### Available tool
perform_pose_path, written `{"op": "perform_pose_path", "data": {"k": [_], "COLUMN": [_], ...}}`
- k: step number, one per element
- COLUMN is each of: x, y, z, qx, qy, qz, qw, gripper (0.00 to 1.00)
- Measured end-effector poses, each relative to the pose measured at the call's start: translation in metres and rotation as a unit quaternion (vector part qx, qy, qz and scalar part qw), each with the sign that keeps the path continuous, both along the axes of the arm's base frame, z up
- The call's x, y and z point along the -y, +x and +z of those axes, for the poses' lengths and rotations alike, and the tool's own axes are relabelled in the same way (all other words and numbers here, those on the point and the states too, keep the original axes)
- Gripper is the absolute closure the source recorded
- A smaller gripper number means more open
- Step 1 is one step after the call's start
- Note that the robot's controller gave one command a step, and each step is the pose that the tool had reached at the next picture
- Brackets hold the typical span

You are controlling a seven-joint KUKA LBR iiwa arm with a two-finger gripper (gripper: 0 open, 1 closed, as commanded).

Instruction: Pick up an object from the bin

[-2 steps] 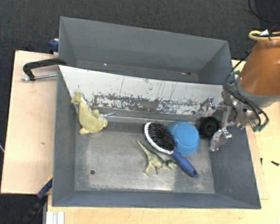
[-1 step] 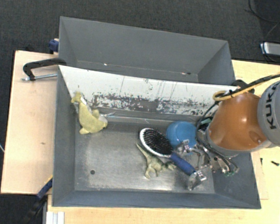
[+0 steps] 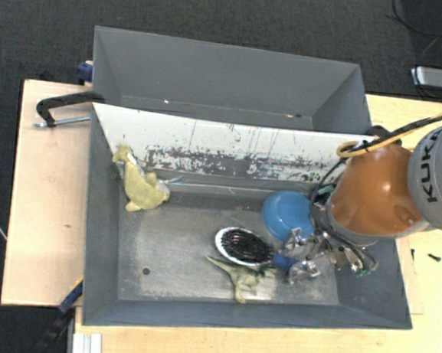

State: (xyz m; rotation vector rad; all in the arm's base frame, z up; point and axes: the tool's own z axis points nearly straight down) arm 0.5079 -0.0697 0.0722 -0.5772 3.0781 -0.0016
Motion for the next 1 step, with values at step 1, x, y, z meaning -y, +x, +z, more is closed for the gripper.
{"op": "perform_pose_path", "data": {"k": [1], "x": [-0.0012], "y": [0.0180], "z": [0.1355], "qx": [0.0018], "qy": [-0.001], "qz": [0.004], "qw": [1.0000], "gripper": [1.00]}}
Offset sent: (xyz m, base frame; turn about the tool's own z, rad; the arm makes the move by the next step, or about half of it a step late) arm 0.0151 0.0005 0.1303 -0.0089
